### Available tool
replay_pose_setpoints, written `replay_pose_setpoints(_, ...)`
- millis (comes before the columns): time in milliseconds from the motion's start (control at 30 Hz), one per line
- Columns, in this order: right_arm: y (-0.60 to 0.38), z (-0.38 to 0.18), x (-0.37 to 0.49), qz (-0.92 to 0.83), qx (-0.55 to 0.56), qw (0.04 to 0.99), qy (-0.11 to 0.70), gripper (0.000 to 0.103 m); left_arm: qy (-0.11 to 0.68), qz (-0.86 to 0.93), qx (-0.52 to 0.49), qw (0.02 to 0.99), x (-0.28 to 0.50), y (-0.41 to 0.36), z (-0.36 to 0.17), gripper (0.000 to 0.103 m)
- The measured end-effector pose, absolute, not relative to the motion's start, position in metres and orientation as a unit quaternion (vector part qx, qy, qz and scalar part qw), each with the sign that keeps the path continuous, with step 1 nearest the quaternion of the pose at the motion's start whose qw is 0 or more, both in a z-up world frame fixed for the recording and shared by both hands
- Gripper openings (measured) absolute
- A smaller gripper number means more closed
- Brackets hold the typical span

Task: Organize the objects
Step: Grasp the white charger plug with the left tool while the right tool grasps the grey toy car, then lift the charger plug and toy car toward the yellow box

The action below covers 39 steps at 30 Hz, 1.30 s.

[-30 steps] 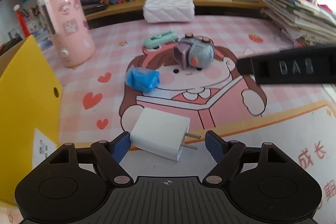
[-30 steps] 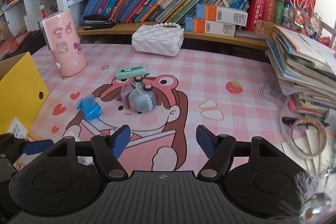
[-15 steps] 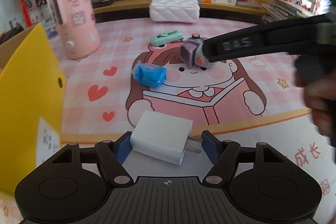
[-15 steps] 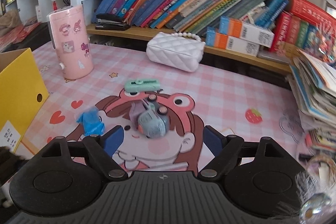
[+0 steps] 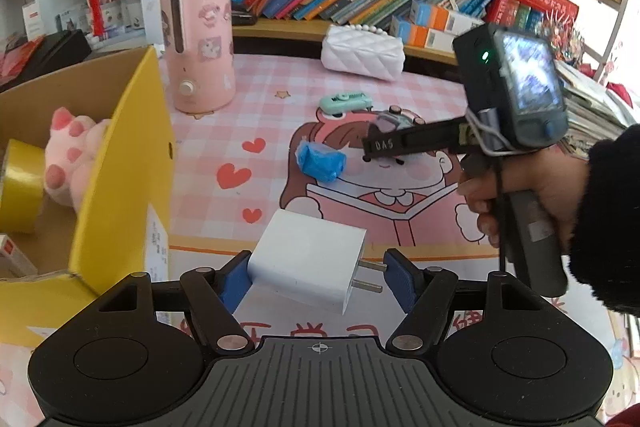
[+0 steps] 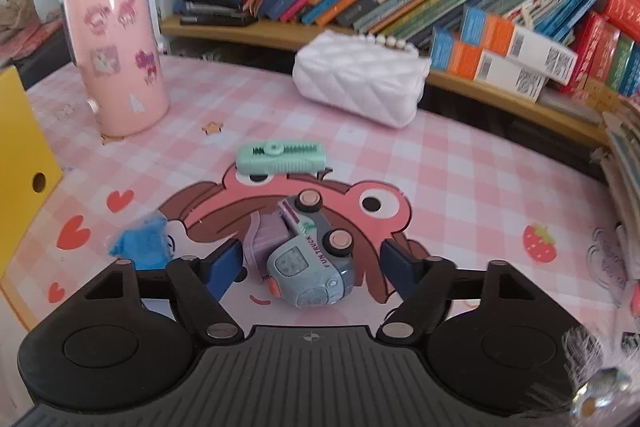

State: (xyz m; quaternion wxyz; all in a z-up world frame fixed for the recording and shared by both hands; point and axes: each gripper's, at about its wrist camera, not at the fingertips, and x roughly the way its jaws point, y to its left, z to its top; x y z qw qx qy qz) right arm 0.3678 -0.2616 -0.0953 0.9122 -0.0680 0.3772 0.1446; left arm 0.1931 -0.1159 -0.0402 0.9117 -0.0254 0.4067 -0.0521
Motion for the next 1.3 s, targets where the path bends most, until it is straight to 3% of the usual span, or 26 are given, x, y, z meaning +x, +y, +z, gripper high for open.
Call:
replay_pose_setpoints(100,-0.263,-0.098,0.370,0.149,-0.053,0.912,0.379,0.048,0.404,-0.047,-0.029,0.913,0.191,-0.112,-0.039,0.070)
replay_pose_setpoints(433,-0.280,-0.073,0.341,0.133,-0.018,0.922,0.364,0.048,0.397,-0.049,-0.042,0.916,0.185,-0.106,-0.034,0.070)
replay_pose_setpoints(800,-0.293,-0.038,0.246,0.107,0.018,0.916,0.386,0.048,0.376,-0.081,-0.062,0.921,0.159,-0.097,-0.026,0.070)
replay_pose_setpoints(1300,-0.225,-0.016,0.120,0.121,-0.015,0.916,0.382,0.048,0.356,-0.101,-0.069,0.926,0.087,-0.037,-0.014,0.070)
